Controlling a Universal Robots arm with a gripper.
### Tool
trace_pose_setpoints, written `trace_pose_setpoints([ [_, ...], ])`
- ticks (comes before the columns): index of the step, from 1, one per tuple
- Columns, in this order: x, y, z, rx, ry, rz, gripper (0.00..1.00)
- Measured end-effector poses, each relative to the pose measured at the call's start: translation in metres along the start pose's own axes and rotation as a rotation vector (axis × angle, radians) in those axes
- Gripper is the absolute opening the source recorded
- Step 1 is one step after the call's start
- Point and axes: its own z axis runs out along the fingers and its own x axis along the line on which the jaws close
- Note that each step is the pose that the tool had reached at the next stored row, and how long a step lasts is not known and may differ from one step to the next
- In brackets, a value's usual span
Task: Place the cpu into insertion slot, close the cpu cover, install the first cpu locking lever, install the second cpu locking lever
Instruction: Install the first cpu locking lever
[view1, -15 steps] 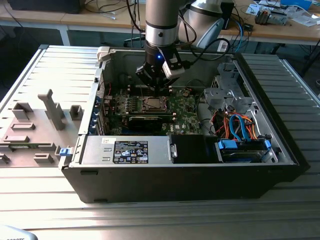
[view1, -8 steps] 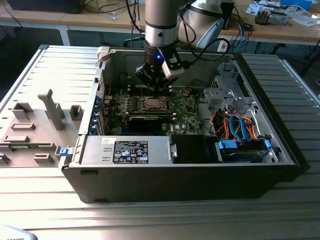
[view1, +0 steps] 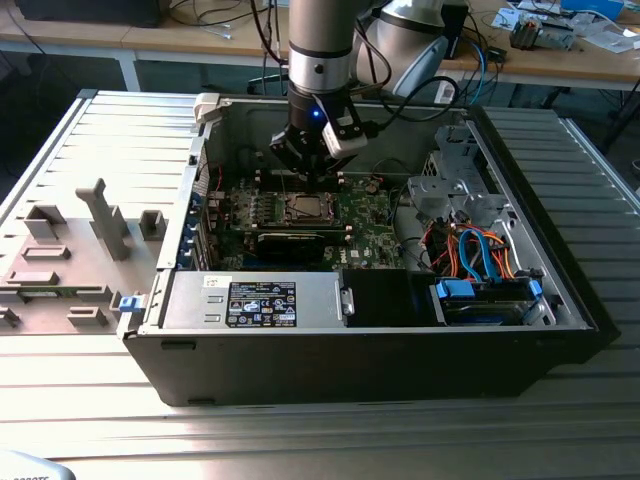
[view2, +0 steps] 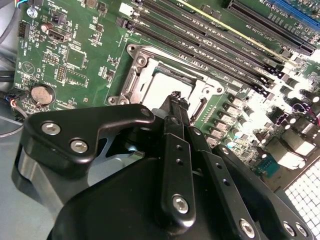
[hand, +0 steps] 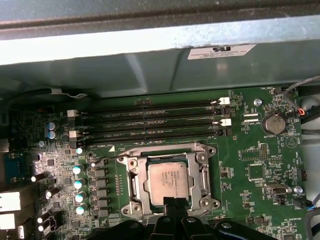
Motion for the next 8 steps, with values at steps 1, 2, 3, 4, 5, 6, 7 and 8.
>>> trace_pose_setpoints([
  [1, 0.0001, 0.0000, 0.0000, -0.0001, 0.0000, 0.000, 0.11],
  [2, 0.0003, 0.0000, 0.0000, -0.0001, 0.0000, 0.000, 0.11],
  [3, 0.0005, 0.0000, 0.0000, 0.0000, 0.0000, 0.000, 0.11],
  [4, 0.0007, -0.0001, 0.0000, 0.0000, 0.0000, 0.000, 0.11],
  [5, 0.0008, -0.0001, 0.0000, -0.0001, 0.0000, 0.000, 0.11],
  [6, 0.0010, -0.0001, 0.0000, -0.0001, 0.0000, 0.000, 0.11],
  [7, 0.0011, -0.0001, 0.0000, 0.0000, 0.0000, 0.000, 0.11],
  [8, 0.0013, -0.0001, 0.0000, -0.0001, 0.0000, 0.000, 0.11],
])
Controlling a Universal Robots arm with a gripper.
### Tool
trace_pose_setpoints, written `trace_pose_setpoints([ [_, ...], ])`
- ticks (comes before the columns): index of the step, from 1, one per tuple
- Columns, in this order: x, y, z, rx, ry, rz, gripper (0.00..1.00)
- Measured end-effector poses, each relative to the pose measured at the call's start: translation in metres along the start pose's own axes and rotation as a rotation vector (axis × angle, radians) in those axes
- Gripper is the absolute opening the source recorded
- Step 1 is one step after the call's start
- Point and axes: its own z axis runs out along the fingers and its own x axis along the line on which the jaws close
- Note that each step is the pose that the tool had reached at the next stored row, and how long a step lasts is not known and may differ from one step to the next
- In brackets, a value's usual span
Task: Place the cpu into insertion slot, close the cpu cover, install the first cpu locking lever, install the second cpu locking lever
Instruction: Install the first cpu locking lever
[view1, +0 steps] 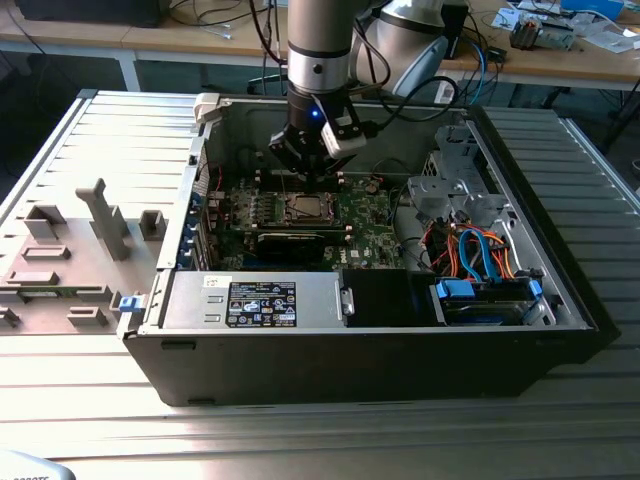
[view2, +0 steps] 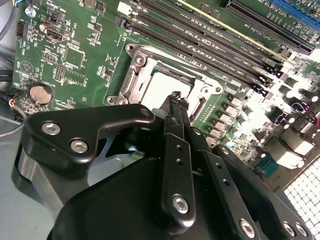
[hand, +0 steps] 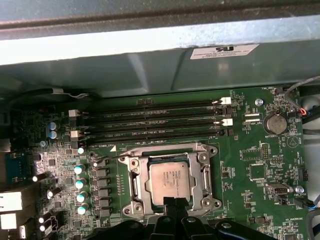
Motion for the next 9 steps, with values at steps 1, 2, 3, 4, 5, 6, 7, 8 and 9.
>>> trace_pose_setpoints([
  [1, 0.0002, 0.0000, 0.0000, 0.0000, 0.0000, 0.000, 0.11],
  [2, 0.0004, 0.0000, 0.0000, 0.0000, 0.0000, 0.000, 0.11],
  [3, 0.0006, 0.0000, 0.0000, 0.0000, -0.0001, 0.000, 0.11],
  [4, 0.0011, -0.0001, 0.0000, 0.0000, 0.0000, 0.000, 0.11],
  [5, 0.0016, -0.0001, 0.0000, 0.0001, 0.0000, 0.000, 0.11],
  [6, 0.0021, -0.0002, 0.0000, 0.0000, -0.0001, 0.000, 0.11],
  [7, 0.0024, -0.0002, 0.0000, 0.0000, 0.0000, 0.000, 0.11],
  [8, 0.0026, -0.0002, 0.0000, 0.0000, 0.0000, 0.000, 0.11],
  [9, 0.0044, -0.0003, 0.0000, 0.0000, 0.0000, 0.000, 0.11],
])
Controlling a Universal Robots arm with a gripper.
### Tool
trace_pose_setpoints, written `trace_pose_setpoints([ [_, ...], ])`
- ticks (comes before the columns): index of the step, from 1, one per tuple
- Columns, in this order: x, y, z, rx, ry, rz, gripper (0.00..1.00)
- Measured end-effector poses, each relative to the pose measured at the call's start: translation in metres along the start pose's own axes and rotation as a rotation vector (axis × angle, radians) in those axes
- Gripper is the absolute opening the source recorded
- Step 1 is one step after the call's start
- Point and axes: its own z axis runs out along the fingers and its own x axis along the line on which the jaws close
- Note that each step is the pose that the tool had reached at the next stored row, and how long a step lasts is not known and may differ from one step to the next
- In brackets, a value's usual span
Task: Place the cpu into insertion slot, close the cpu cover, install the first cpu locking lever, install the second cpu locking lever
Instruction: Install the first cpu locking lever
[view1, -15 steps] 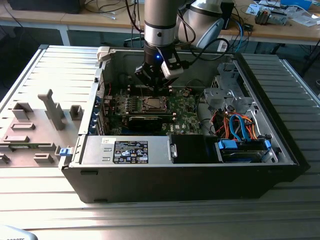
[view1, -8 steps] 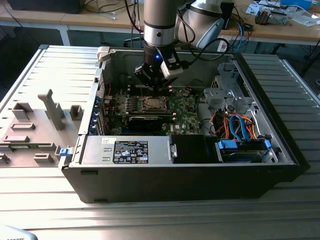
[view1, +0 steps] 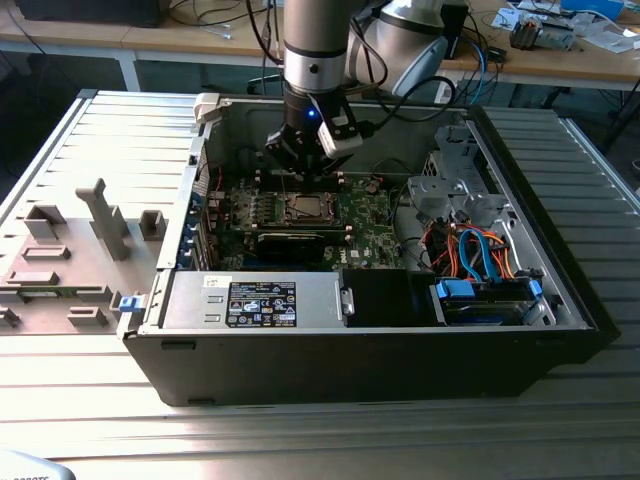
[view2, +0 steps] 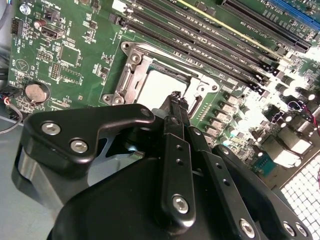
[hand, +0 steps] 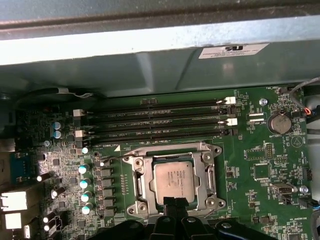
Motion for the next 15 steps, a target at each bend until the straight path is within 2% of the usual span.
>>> trace_pose_setpoints([
  [1, 0.0024, -0.0002, 0.0000, 0.0000, 0.0000, 0.000, 0.11],
  [15, 0.0063, -0.0005, 0.0000, 0.0000, -0.0001, 0.000, 0.11],
])
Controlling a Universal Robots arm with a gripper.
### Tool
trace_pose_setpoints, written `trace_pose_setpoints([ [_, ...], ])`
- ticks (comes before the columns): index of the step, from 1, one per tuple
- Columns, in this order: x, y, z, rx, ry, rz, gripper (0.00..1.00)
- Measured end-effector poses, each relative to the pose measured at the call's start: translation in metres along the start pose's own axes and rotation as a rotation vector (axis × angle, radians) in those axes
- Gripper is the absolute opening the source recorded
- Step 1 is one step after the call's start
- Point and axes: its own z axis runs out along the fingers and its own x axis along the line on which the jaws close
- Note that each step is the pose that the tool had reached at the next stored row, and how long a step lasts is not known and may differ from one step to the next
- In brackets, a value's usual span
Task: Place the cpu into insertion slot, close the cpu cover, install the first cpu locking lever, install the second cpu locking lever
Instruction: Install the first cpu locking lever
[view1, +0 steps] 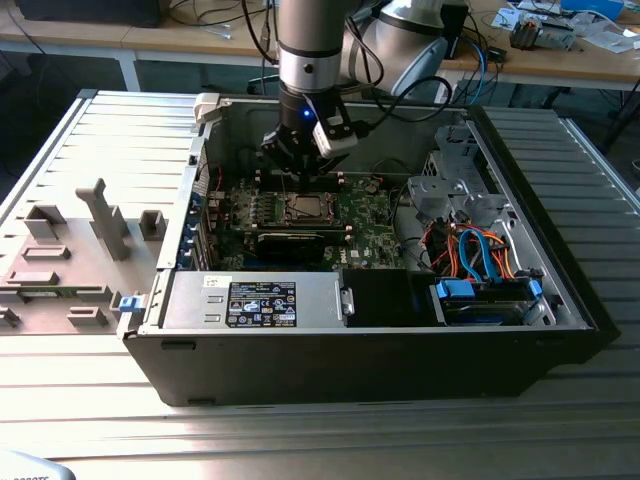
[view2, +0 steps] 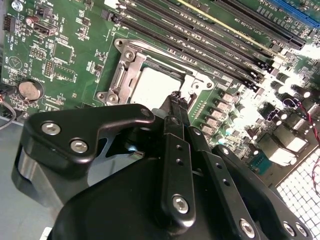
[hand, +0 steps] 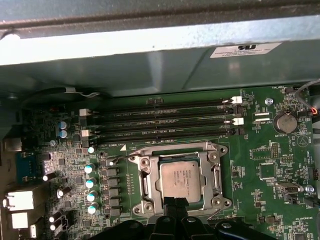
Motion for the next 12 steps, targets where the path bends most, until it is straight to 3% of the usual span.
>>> trace_pose_setpoints([
  [12, 0.0036, -0.0003, -0.0001, 0.0001, 0.0001, 0.000, 0.11],
])
